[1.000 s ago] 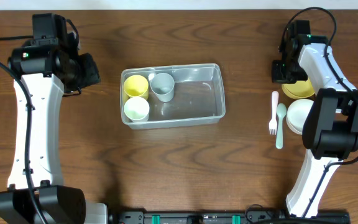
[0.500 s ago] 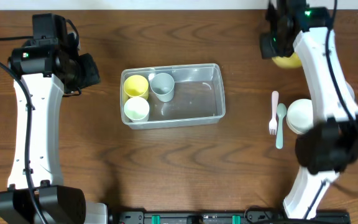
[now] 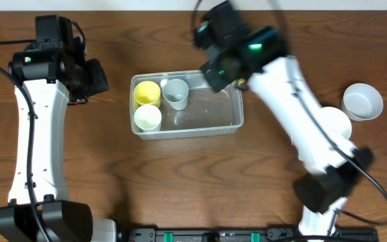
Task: Pack container
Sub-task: 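Carry the yellow bowl into the container's right side and release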
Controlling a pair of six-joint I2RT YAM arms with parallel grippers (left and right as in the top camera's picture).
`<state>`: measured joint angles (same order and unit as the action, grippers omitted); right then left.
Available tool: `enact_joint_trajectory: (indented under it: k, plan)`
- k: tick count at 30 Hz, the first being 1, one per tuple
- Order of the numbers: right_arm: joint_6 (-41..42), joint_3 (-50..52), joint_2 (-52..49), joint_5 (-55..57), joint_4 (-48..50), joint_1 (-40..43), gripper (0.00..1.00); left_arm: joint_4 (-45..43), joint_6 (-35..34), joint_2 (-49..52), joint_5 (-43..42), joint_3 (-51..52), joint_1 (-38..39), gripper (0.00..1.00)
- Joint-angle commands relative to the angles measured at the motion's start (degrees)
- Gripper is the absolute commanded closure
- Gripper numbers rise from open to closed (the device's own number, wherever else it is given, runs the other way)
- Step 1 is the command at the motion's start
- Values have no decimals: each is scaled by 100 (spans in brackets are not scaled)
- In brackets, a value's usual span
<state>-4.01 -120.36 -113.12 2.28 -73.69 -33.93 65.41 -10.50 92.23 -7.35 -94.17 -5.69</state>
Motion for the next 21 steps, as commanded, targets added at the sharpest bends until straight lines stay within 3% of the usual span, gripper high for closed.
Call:
enact_joint_trajectory:
  k: [1, 15, 19, 21]
  plan:
    - [33, 39, -439, 31, -15, -249, 99, 28, -13, 26, -17, 22, 2, 54]
    - [4, 39, -1746, 50, 184, -221, 97, 4, -13, 26, -17, 22, 2, 53]
    - [7, 39, -1860, 50, 315, -153, 72, 4, -13, 26, -15, 22, 2, 53]
    - [4, 37, -1858, 52, 363, -116, 68, 4, -13, 26, -17, 22, 2, 54]
